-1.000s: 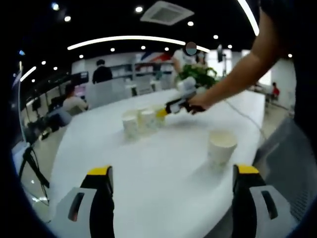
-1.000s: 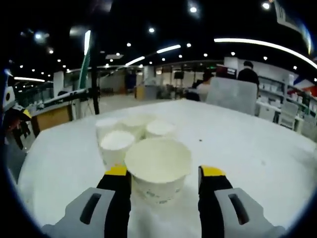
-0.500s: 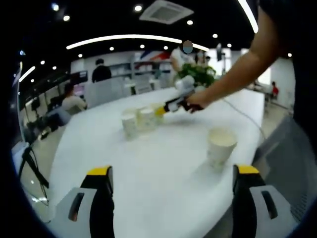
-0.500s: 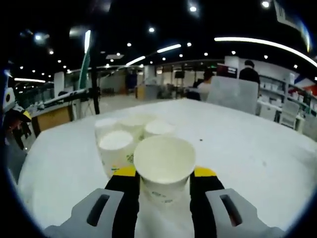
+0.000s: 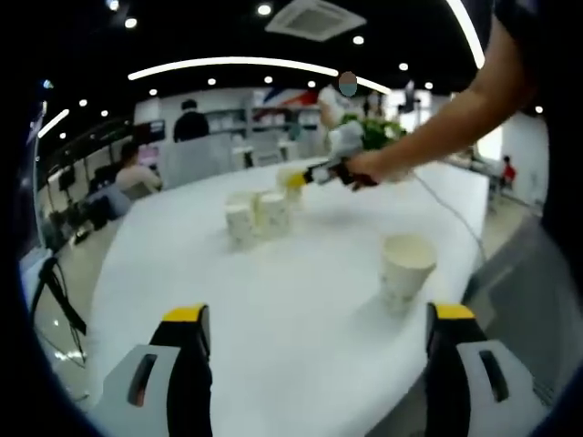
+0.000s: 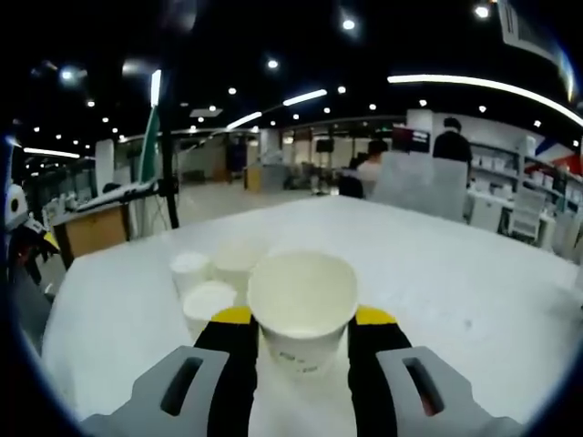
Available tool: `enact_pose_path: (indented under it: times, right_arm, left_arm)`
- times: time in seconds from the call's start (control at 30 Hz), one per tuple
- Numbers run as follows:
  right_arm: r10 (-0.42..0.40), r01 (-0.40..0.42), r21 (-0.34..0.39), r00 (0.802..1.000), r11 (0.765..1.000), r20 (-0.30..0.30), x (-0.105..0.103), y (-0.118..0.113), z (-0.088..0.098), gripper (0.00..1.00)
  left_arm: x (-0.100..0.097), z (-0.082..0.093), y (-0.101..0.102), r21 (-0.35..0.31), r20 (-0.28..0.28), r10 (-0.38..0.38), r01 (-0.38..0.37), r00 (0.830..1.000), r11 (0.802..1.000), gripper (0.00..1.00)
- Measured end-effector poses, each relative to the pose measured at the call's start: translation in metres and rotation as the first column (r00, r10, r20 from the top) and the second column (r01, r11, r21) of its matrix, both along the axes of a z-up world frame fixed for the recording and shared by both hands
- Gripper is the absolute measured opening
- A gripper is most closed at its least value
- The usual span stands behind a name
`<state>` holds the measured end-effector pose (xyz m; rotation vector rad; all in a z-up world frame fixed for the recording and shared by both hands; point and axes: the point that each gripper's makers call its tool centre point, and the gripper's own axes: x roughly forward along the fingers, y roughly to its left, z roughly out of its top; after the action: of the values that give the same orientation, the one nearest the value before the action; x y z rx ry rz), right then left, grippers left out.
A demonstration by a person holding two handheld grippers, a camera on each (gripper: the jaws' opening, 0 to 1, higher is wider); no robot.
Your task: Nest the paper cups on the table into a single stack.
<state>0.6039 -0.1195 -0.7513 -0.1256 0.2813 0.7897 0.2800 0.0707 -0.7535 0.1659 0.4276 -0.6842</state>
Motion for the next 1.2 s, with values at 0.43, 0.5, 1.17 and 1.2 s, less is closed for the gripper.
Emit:
enact_pose_path:
  times: [0.43,0.5,1.17,1.2]
  right_arm:
    - [-0.018,0.018,-0.007,1.000,1.000,0.018,0.010,-0.002,0.051,0.33]
    - [-0.020,0.020,-0.019,1.000,1.000,0.021,0.012,-0.002,0.057,0.33]
    - [-0.043,0.043,0.036,0.999,0.998,0.010,0.009,0.001,0.109,0.32]
    - [-0.046,0.046,0.034,0.999,0.998,0.011,0.010,0.002,0.110,0.32]
  left_arm:
    - [-0.001,0.002,-0.001,-0.008,0.003,-0.011,0.011,1.000,1.000,0.98]
    - [-0.001,0.006,0.000,-0.045,-0.007,-0.003,0.003,1.000,0.999,0.97]
    - [0.002,0.003,0.008,-0.007,-0.001,0.024,-0.024,1.000,1.000,0.99]
    - [0.001,0.002,0.008,-0.003,-0.004,0.024,-0.024,1.000,1.000,0.99]
